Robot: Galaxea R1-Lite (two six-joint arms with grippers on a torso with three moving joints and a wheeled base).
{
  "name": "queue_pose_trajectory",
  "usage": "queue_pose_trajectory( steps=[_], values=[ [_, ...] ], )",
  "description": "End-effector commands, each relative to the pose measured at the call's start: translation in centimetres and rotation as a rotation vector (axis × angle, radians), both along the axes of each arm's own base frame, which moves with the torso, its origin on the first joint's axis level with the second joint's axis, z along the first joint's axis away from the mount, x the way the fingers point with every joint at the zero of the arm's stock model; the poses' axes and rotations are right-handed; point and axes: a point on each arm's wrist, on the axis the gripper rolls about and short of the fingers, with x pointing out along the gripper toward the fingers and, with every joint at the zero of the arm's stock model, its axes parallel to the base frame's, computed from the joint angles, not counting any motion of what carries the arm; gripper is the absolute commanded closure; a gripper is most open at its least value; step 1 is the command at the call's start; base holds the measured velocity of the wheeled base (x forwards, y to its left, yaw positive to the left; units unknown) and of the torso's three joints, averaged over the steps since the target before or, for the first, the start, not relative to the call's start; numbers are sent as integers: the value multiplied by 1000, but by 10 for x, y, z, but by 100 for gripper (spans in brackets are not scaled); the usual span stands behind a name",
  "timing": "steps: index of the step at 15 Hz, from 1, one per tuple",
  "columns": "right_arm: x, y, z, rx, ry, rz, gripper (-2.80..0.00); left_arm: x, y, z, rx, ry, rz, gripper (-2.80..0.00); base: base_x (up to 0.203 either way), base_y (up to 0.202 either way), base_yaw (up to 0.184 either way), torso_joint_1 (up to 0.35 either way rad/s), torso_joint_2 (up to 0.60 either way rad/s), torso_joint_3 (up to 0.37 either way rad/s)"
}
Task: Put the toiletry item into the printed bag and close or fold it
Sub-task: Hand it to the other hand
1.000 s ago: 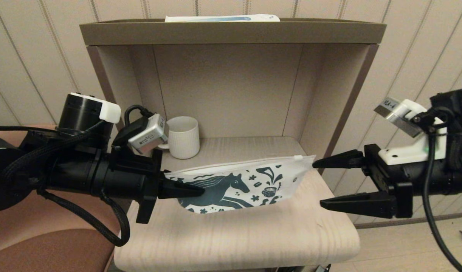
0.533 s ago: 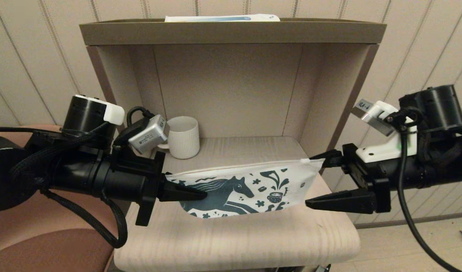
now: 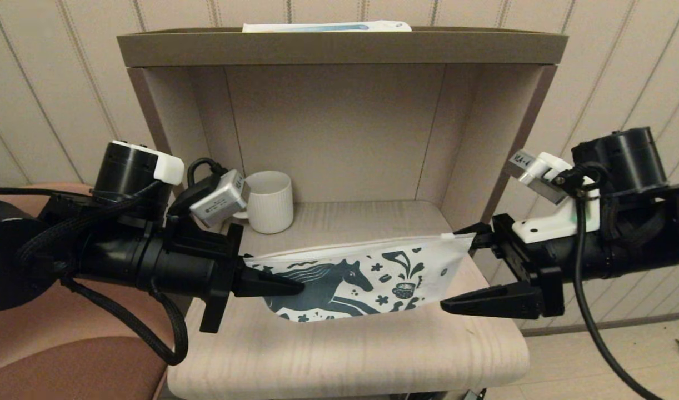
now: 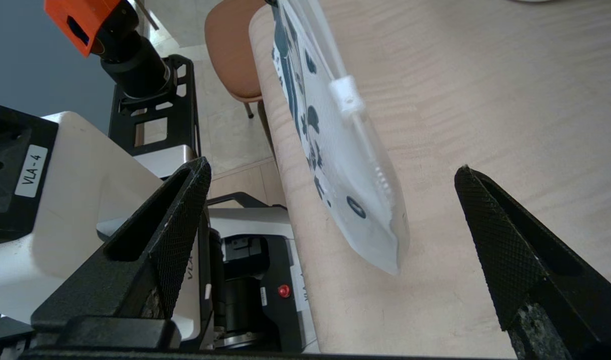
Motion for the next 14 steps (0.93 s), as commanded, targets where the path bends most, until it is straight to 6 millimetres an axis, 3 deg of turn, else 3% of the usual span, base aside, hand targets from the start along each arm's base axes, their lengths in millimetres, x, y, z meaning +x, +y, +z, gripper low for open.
queue_pose_trajectory(
  steps=[1,14],
  values=[
    [5,1,-1,1,5,6,-280,-1,0,2,-6,-6,-7,0,0,0,0,0,0,0],
    [18,6,3,-12,8,9,-280,-2,1,0,-1,-4,-8,0,0,0,0,0,0,0]
  ],
)
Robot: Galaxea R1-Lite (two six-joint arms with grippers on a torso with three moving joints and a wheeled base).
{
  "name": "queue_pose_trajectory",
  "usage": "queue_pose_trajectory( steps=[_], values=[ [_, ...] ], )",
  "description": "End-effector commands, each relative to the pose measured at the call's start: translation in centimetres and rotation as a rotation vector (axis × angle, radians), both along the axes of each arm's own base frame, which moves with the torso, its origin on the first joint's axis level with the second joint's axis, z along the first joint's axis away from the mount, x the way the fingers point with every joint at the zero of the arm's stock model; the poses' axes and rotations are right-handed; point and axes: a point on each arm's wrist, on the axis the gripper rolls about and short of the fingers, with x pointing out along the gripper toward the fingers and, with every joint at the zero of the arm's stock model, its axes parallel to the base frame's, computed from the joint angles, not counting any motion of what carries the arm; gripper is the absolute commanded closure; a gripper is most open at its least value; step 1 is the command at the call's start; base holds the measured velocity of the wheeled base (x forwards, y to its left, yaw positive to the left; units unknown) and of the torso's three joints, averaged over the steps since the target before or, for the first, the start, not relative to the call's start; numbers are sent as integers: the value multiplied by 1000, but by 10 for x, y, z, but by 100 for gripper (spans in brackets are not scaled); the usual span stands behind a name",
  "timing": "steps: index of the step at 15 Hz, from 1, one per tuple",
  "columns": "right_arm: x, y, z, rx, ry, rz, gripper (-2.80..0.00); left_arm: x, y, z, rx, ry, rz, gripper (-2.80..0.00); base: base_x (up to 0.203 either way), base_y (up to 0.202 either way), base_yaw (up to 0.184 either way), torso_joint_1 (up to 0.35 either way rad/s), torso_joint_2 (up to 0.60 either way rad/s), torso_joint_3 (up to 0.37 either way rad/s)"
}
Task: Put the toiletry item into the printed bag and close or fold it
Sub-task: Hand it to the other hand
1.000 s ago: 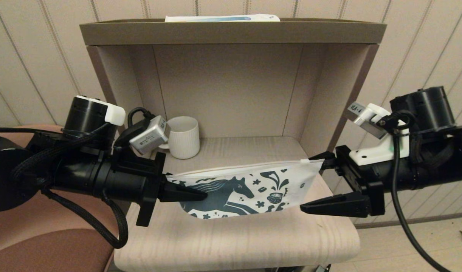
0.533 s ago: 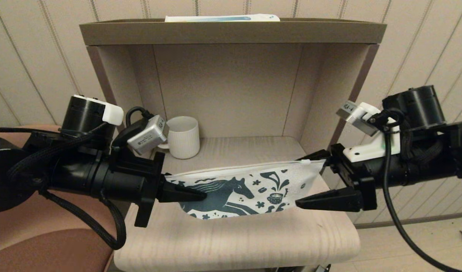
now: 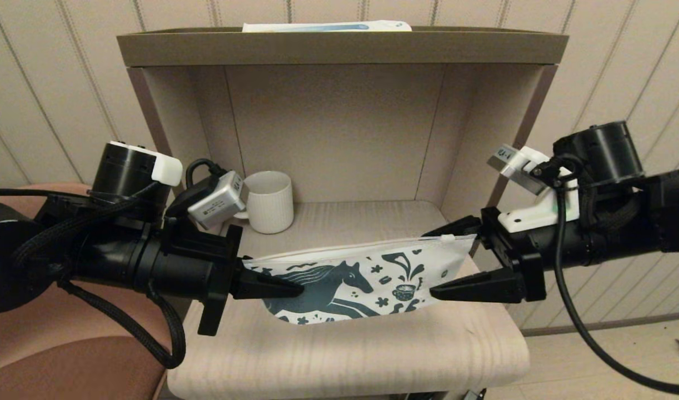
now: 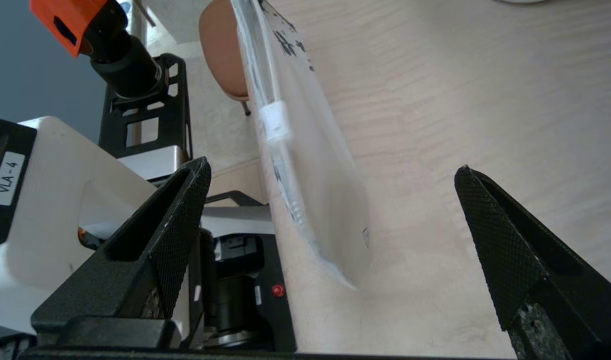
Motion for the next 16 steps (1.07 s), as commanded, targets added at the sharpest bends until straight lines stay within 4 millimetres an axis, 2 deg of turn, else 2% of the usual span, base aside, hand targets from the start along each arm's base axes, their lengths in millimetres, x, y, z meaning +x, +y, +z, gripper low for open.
queue_pose_trajectory(
  steps=[1,16],
  values=[
    [2,1,4,-6,4,9,-280,0,0,1,-4,-5,-5,0,0,0,0,0,0,0],
    [6,10,-4,-33,21,18,-280,-1,-3,2,-5,-18,-21,0,0,0,0,0,0,0]
  ],
)
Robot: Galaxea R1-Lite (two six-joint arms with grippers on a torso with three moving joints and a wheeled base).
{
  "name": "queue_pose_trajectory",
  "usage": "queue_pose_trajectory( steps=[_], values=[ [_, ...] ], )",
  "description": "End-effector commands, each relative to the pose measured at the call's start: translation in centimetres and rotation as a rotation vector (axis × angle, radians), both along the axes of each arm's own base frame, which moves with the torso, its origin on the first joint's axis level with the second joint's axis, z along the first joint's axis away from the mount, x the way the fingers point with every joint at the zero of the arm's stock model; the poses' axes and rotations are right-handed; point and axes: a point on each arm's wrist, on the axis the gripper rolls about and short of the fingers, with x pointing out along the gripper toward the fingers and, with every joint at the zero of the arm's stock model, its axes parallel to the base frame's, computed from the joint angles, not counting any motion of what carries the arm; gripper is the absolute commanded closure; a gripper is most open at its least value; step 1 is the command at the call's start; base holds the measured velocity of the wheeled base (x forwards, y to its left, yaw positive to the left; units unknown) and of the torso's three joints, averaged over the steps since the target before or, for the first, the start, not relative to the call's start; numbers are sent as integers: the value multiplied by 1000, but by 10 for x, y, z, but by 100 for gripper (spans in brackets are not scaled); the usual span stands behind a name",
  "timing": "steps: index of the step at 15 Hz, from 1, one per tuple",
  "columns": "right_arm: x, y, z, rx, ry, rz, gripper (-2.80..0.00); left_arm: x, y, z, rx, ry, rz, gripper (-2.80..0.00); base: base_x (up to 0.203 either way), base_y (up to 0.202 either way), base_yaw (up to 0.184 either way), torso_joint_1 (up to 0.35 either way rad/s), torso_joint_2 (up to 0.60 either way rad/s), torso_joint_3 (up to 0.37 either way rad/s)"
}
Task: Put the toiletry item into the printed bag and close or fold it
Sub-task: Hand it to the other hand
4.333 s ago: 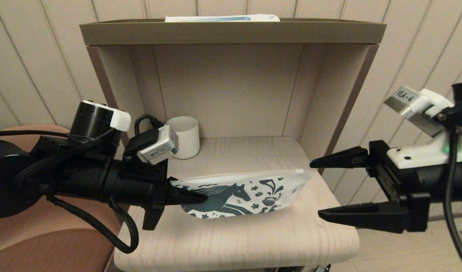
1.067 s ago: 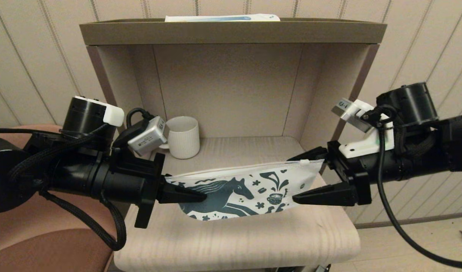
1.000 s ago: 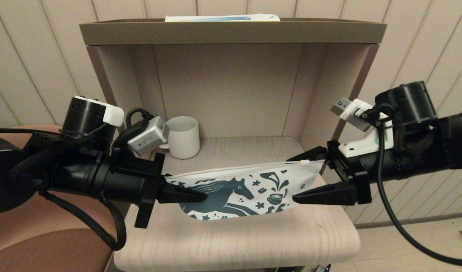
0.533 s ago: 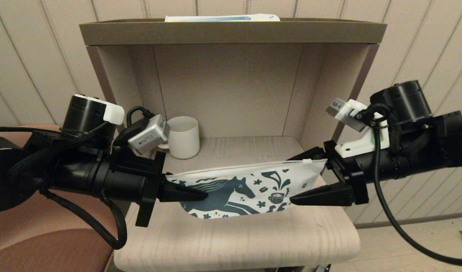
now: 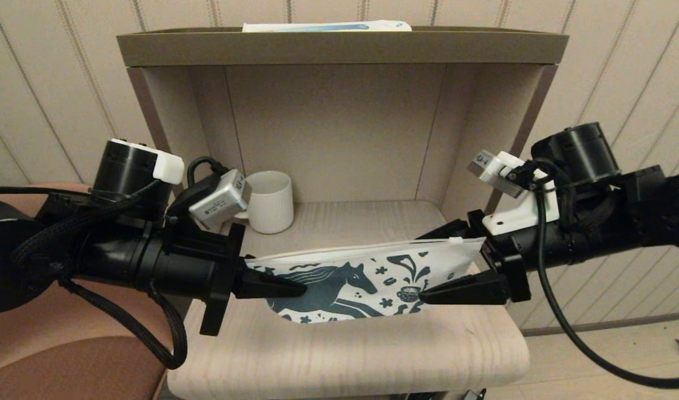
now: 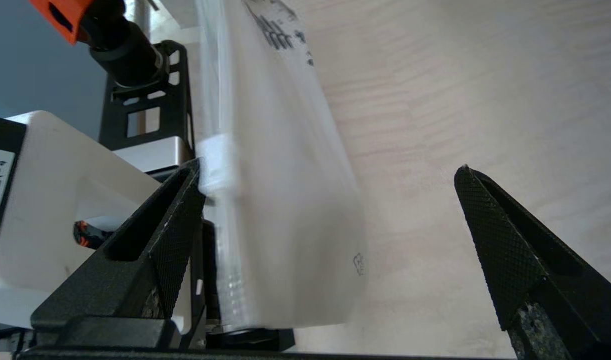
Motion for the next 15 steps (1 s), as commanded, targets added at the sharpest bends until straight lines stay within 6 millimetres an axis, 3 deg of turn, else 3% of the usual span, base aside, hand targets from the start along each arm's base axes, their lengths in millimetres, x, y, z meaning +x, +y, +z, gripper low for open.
queue_pose_trajectory(
  steps=[1,15],
  values=[
    [-1,0,1,3,-7,4,0,0,0,-1,-1,1,-6,0,0,0,0,0,0,0],
    [-3,10,5,9,-20,42,0,-2,-5,-1,-12,18,-41,0,0,0,0,0,0,0]
  ],
)
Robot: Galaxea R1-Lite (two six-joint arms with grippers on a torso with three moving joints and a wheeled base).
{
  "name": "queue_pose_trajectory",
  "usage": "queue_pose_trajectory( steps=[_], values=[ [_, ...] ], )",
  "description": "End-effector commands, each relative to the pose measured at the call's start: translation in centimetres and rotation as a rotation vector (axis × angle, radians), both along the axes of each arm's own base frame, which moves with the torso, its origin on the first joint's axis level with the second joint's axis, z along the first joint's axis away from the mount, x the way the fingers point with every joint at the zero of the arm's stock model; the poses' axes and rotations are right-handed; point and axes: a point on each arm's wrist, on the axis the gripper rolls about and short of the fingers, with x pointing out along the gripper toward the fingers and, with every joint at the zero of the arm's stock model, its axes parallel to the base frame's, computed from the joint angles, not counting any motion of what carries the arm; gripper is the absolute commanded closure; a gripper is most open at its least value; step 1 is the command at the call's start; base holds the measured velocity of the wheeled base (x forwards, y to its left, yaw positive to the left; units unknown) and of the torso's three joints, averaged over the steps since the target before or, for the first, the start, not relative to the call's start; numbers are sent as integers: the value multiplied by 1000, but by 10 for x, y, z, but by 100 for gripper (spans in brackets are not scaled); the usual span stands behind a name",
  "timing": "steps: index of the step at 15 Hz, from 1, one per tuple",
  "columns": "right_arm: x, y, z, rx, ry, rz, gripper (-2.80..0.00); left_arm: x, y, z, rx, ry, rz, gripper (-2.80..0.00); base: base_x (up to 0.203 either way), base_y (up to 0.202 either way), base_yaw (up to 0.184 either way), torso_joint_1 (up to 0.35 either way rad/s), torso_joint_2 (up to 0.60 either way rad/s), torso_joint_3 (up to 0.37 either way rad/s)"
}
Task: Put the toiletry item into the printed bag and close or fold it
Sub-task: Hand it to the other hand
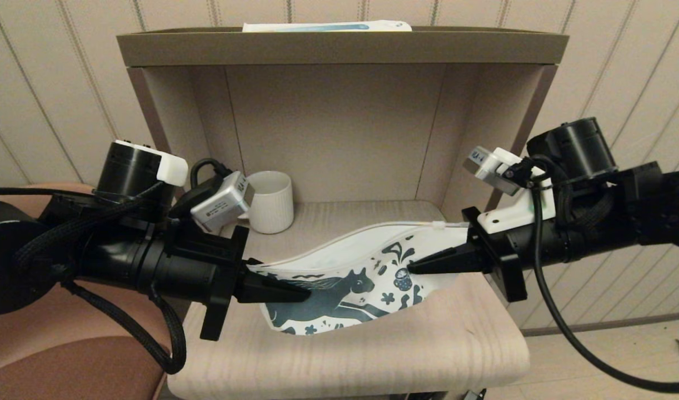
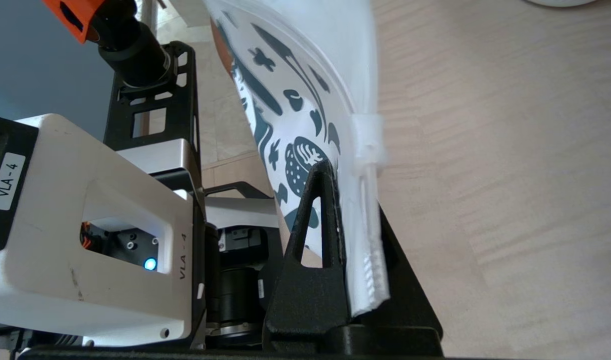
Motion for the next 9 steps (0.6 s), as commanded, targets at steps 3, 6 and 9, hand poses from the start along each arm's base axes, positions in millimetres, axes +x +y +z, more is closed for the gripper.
queue_pose_trajectory(
  steps=[3,6,9],
  values=[
    [-1,0,0,2,1,7,0,1,-2,0,-3,8,-6,0,0,0,0,0,0,0],
    [-2,0,-1,1,5,6,0,0,-2,-1,-3,4,-8,0,0,0,0,0,0,0],
    [-1,0,-1,1,4,6,0,1,-2,0,-7,4,-7,-280,0,0,0,0,0,0]
  ],
)
